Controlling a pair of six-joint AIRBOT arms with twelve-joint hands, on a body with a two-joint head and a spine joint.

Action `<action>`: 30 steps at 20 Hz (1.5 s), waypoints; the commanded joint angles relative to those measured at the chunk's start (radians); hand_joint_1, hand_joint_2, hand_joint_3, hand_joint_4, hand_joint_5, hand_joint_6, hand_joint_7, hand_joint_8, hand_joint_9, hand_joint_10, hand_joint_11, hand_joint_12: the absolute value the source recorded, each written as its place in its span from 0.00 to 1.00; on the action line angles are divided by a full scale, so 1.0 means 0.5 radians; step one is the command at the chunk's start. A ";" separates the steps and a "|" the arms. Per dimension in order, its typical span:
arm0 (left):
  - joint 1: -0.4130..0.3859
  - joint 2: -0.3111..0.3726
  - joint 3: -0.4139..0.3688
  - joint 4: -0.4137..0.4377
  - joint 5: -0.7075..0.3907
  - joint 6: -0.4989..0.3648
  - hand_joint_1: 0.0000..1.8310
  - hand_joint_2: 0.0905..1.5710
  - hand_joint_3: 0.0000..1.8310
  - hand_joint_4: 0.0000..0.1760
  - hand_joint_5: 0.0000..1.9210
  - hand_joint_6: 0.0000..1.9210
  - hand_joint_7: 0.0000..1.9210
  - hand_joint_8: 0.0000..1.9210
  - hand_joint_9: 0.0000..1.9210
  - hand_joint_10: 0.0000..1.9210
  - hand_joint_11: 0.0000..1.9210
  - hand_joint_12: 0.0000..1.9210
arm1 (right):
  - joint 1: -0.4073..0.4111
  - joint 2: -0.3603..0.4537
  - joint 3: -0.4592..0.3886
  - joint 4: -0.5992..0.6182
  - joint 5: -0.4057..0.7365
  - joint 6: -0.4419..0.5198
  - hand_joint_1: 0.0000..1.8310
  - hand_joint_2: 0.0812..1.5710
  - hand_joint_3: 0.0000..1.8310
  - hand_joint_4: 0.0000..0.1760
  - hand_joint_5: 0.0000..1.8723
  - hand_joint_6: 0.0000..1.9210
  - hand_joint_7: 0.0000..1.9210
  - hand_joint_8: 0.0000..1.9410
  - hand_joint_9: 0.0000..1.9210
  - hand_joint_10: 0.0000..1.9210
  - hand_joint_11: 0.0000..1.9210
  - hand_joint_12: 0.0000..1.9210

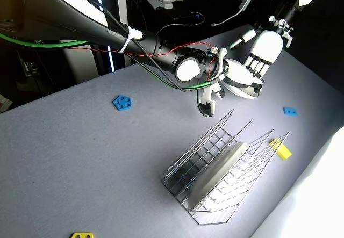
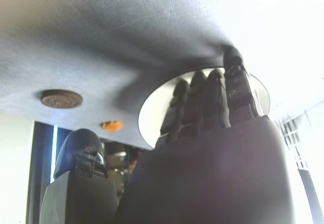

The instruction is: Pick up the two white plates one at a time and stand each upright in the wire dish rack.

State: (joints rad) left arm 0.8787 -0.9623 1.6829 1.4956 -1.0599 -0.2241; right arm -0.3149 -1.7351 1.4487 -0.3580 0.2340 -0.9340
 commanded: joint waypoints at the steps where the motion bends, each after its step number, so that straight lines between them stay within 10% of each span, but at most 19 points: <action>1: 0.022 -0.066 -0.030 0.115 -0.080 -0.016 0.00 0.69 0.00 0.00 0.03 0.00 0.02 0.00 0.00 0.00 0.00 0.00 | 0.025 0.000 -0.002 0.032 0.218 -0.006 0.75 0.60 0.00 0.00 0.27 0.03 0.26 0.02 0.23 0.04 0.01 0.66; 5: 0.024 -0.068 -0.030 0.115 -0.080 -0.016 0.00 0.69 0.00 0.00 0.04 0.01 0.03 0.01 0.01 0.00 0.01 0.00 | 0.029 -0.018 -0.008 0.142 0.214 -0.006 0.77 0.62 0.00 0.00 0.45 0.03 0.46 0.02 0.46 0.05 0.26 0.61; 6: 0.026 -0.069 -0.030 0.115 -0.080 -0.016 0.00 0.69 0.00 0.00 0.03 0.00 0.03 0.00 0.00 0.00 0.00 0.00 | 0.033 -0.026 -0.008 0.149 0.214 -0.006 0.80 0.67 0.00 0.00 0.48 0.53 0.57 0.28 0.54 0.45 0.44 0.73; 10: 0.033 -0.069 -0.031 0.115 -0.080 -0.016 0.00 0.69 0.00 0.00 0.03 0.00 0.02 0.00 0.00 0.00 0.00 0.00 | 0.057 -0.039 -0.008 0.149 0.214 -0.006 0.71 0.64 0.00 0.00 0.57 0.34 0.66 0.37 0.69 0.48 0.56 0.74; 11: 0.037 -0.069 -0.032 0.115 -0.079 -0.016 0.00 0.69 0.00 0.00 0.02 0.00 0.02 0.00 0.00 0.00 0.00 0.00 | 0.059 -0.039 -0.008 0.149 0.212 -0.006 0.67 0.64 0.00 0.00 0.61 0.34 0.71 0.64 0.75 0.89 0.69 0.95; 12: 0.040 -0.069 -0.035 0.115 -0.079 -0.016 0.00 0.69 0.00 0.00 0.02 0.00 0.01 0.00 0.00 0.00 0.00 0.00 | 0.062 -0.037 -0.008 0.149 0.207 -0.006 0.66 0.64 0.00 0.00 0.61 0.36 0.74 0.87 0.82 0.98 0.82 0.99; 15: 0.036 -0.068 -0.034 0.082 -0.086 -0.006 0.00 0.69 0.00 0.00 0.03 0.00 0.02 0.00 0.00 0.00 0.00 0.00 | 0.082 -0.013 -0.016 0.150 0.189 0.013 0.66 0.65 0.00 0.00 0.61 0.38 0.69 0.76 0.77 1.00 0.76 1.00; 18: -0.053 -0.047 -0.004 -0.022 -0.118 -0.026 0.00 0.69 0.00 0.00 0.03 0.00 0.02 0.00 0.00 0.00 0.00 0.00 | 0.133 0.065 -0.112 0.150 0.169 0.027 0.70 0.67 0.00 0.00 0.55 0.34 0.59 0.54 0.66 0.75 0.58 0.92; 20: -0.156 -0.015 0.004 -0.097 -0.144 -0.045 0.00 0.69 0.00 0.00 0.03 0.00 0.02 0.00 0.00 0.00 0.00 0.00 | 0.169 0.119 -0.200 0.150 0.169 0.033 0.66 0.65 0.00 0.00 0.60 0.39 0.69 0.74 0.76 0.99 0.78 1.00; 22: -0.275 0.020 -0.002 -0.123 -0.174 -0.089 0.00 0.69 0.00 0.00 0.03 0.00 0.02 0.00 0.00 0.00 0.00 0.00 | 0.209 0.164 -0.271 0.160 0.166 0.044 0.69 0.67 0.00 0.00 0.55 0.45 0.57 0.55 0.67 0.84 0.62 0.98; 24: -0.368 0.061 -0.016 -0.165 -0.184 -0.116 0.00 0.69 0.00 0.00 0.03 0.00 0.02 0.00 0.00 0.00 0.00 0.00 | 0.253 0.202 -0.323 0.216 0.146 0.045 0.70 0.65 0.00 0.00 0.56 0.39 0.63 0.41 0.64 0.51 0.52 0.74; 26: -0.475 0.103 -0.032 -0.173 -0.193 -0.134 0.00 0.69 0.00 0.00 0.03 0.00 0.02 0.00 0.00 0.00 0.00 0.00 | 0.291 0.239 -0.364 0.254 0.129 0.050 0.70 0.67 0.00 0.00 0.55 0.35 0.57 0.56 0.68 0.70 0.59 0.85; 30: -0.614 0.187 -0.070 -0.197 -0.203 -0.163 0.00 0.69 0.00 0.00 0.03 0.00 0.02 0.01 0.01 0.00 0.00 0.00 | 0.359 0.329 -0.461 0.288 0.110 0.090 0.70 0.67 0.00 0.00 0.54 0.37 0.58 0.54 0.65 0.67 0.56 0.86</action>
State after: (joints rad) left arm 0.5781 -0.8745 1.6440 1.4639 -1.1206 -0.3031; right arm -0.1535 -1.5696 1.2171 -0.2222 0.1547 -0.8940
